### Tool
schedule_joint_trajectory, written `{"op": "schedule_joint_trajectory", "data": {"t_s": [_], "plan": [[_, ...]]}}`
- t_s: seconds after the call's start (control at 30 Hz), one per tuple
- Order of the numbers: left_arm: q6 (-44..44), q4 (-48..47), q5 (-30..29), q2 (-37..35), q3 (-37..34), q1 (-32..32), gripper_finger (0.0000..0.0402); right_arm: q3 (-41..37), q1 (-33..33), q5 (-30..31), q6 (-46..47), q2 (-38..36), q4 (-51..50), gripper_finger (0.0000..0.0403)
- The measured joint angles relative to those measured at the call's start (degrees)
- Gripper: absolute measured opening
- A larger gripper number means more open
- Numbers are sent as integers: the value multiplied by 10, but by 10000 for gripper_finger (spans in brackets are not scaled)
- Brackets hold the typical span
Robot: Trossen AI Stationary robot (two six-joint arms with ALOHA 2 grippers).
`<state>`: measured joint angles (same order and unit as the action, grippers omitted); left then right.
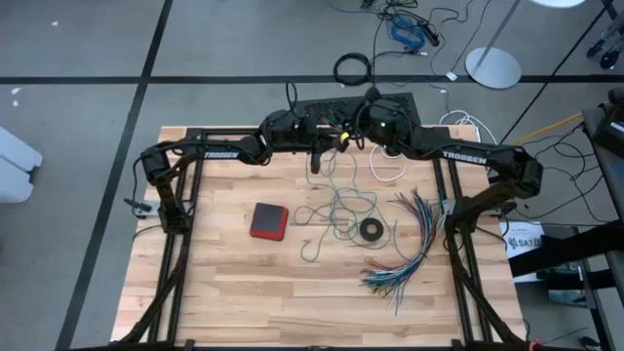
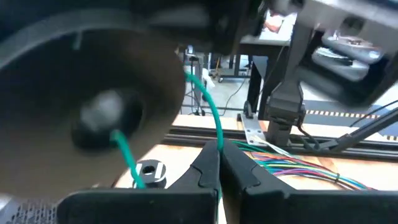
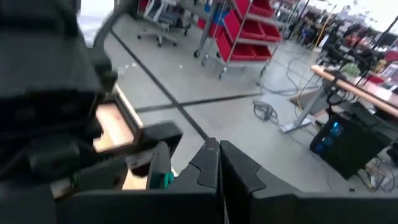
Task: Coiling cords
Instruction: Coil the green wire cable on the spool
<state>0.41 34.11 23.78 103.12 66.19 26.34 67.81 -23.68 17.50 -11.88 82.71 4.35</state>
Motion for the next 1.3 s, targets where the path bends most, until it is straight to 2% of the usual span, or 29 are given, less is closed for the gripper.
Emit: {"op": "schedule_joint_trajectory", "data": {"t_s": [0.13, 0.7, 1.0, 1.3], "plan": [[-1, 1, -5, -3, 0, 4, 0, 0, 0, -7, -1, -19, 15, 0], [0, 16, -27, -3, 0, 13, 0, 0, 2, -119, 48, -75, 17, 0], [0, -11, 47, -3, 0, 41, 0, 0, 10, -132, 44, -107, -73, 0], [14, -70, 97, -20, 0, 70, 1, 0, 7, -133, 23, -109, -211, 0]]}}
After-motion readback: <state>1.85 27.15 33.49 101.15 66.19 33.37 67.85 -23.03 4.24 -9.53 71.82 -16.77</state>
